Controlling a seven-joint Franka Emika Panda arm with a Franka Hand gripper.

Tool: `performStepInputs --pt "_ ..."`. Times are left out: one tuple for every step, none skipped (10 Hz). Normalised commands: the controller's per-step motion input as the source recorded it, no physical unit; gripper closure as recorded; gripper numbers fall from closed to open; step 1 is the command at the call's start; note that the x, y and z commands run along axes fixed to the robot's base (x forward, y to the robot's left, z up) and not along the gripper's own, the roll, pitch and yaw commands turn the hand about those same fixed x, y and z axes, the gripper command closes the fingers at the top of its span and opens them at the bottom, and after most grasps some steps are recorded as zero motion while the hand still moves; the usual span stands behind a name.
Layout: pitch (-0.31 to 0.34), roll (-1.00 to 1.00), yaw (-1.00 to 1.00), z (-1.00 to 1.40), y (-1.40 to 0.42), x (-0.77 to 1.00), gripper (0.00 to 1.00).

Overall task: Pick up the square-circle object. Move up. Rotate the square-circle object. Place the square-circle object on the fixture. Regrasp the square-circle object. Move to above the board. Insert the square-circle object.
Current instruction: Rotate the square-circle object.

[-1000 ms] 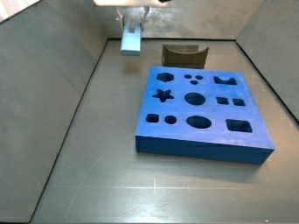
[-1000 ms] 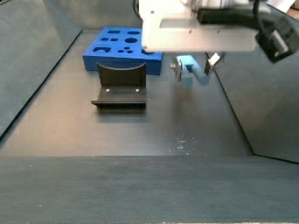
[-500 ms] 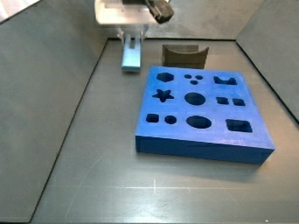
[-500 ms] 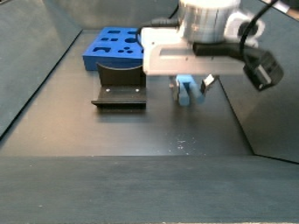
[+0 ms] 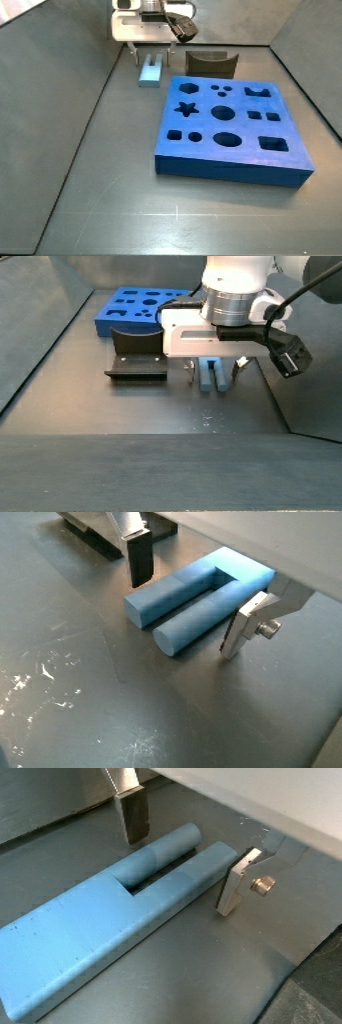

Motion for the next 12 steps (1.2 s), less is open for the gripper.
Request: performStepInputs --pt "0.007 0.0 0.0 1.0 0.0 0.0 0.0" --pt "0.026 -0.01 0.0 1.0 0.0 -0.01 0.0" --pt "0.037 -0.01 0.0 1.0 0.0 -0.01 0.0" --pt "0.053 -0.02 0.01 1.0 0.0 -0.01 0.0" --pt "0.055 -0.02 0.01 1.0 0.0 -0.01 0.0" --pt "0.054 -0.01 0.01 1.0 0.0 -0.02 0.0" --pt "0.055 -0.01 0.01 0.98 0.0 -0.02 0.0" --pt "0.051 -0.01 0.01 0.75 0.0 -0.02 0.0" --pt "0.052 -0.01 0.01 0.58 0.0 -0.02 0.0" --pt "0.0 0.0 1.0 0.0 0.0 0.0 0.0" --pt "0.001 0.0 1.0 -0.22 0.0 0.0 0.0" --pt "0.0 0.0 1.0 -0.29 0.0 0.03 0.0"
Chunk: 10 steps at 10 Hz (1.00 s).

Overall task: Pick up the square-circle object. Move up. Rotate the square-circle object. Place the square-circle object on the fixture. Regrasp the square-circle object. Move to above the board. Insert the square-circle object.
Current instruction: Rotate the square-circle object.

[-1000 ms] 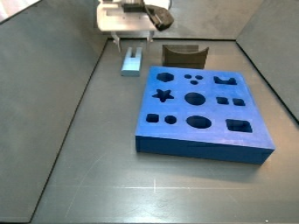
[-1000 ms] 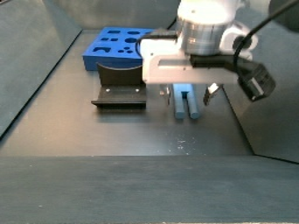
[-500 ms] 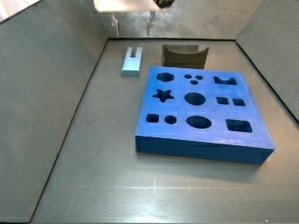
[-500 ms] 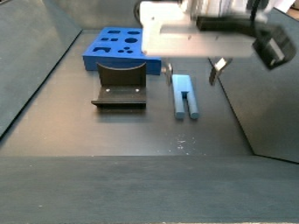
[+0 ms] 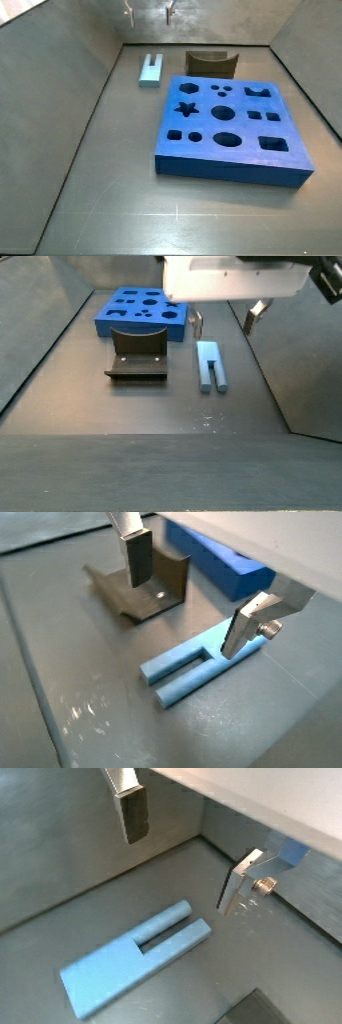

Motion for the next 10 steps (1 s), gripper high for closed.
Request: performStepInputs --pt "0.0 0.0 1.0 -0.2 0.0 0.05 0.0" --pt "0.0 0.0 1.0 -0.08 0.0 0.03 0.0" --pt "0.001 0.0 1.0 -0.05 0.0 0.03 0.0" --pt "0.001 0.0 1.0 -0.05 0.0 0.02 0.0" --pt "0.001 0.0 1.0 -0.05 0.0 0.02 0.0" --pt "0.001 0.0 1.0 -0.05 0.0 0.02 0.0" --pt "0.001 0.0 1.0 -0.05 0.0 0.02 0.0" --pt "0.001 0.0 1.0 -0.05 0.0 0.02 0.0" --pt "0.001 0.0 1.0 -0.05 0.0 0.02 0.0" --pt "0.001 0.0 1.0 -0.05 0.0 0.02 0.0"
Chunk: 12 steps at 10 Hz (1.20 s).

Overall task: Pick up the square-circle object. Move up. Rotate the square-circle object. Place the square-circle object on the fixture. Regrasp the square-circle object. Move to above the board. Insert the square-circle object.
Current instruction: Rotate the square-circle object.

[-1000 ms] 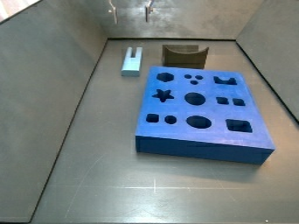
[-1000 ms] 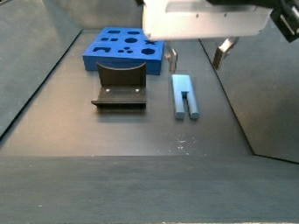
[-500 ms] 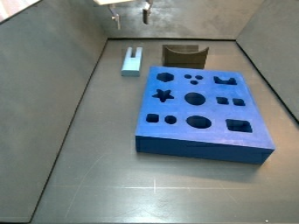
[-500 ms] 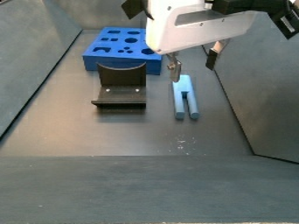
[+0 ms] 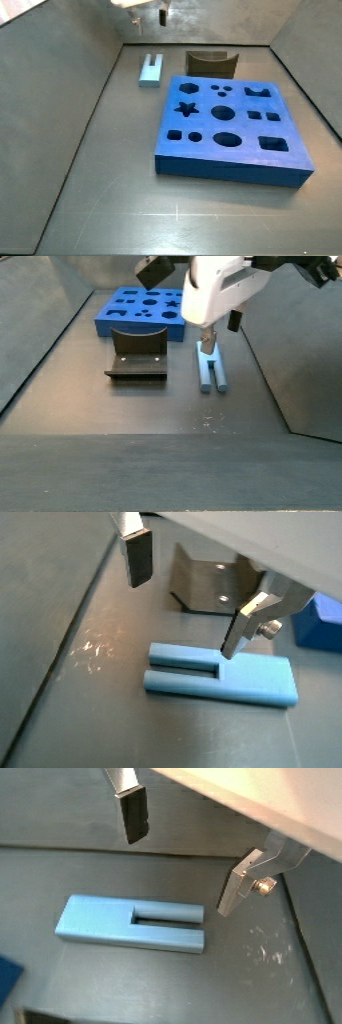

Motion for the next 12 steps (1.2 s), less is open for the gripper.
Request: performStepInputs --pt "0.001 0.0 1.0 -0.04 0.0 0.02 0.0" --pt "0.001 0.0 1.0 -0.04 0.0 0.02 0.0" --pt "0.001 0.0 1.0 -0.04 0.0 0.02 0.0" --pt "0.001 0.0 1.0 -0.04 0.0 0.02 0.0" --pt "0.001 0.0 1.0 -0.04 0.0 0.02 0.0" --pt "0.001 0.0 1.0 -0.04 0.0 0.02 0.0" --pt "0.001 0.0 1.0 -0.04 0.0 0.02 0.0" --pt "0.001 0.0 1.0 -0.04 0.0 0.02 0.0" --pt "0.001 0.0 1.0 -0.04 0.0 0.02 0.0" --pt "0.001 0.0 1.0 -0.04 0.0 0.02 0.0" --pt "0.002 0.0 1.0 -0.04 0.0 0.03 0.0" --pt "0.002 0.0 1.0 -0.04 0.0 0.03 0.0"
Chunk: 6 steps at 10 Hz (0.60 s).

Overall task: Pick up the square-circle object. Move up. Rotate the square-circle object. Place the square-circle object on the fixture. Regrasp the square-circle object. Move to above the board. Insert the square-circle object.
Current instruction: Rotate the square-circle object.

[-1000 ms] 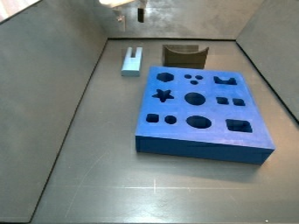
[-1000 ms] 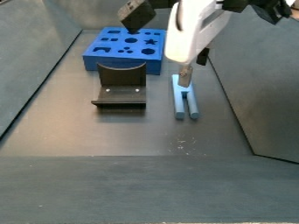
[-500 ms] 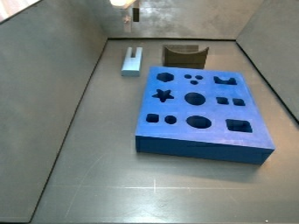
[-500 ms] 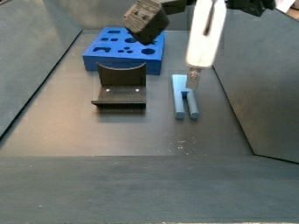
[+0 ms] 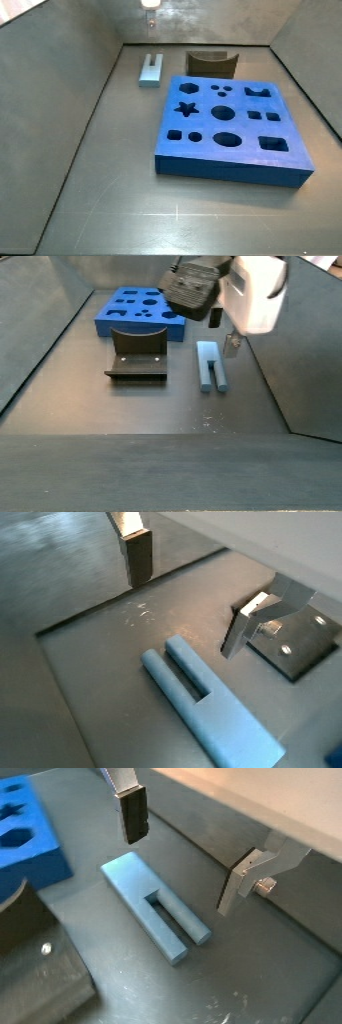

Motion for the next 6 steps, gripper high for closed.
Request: performStepInputs --pt "0.002 0.0 1.0 -0.04 0.0 0.03 0.0" --pt "0.002 0.0 1.0 -0.04 0.0 0.03 0.0" --pt "0.002 0.0 1.0 -0.04 0.0 0.03 0.0" --pt "0.002 0.0 1.0 -0.04 0.0 0.03 0.0" --pt "0.002 0.0 1.0 -0.04 0.0 0.03 0.0" --pt "0.002 0.0 1.0 -0.04 0.0 0.03 0.0"
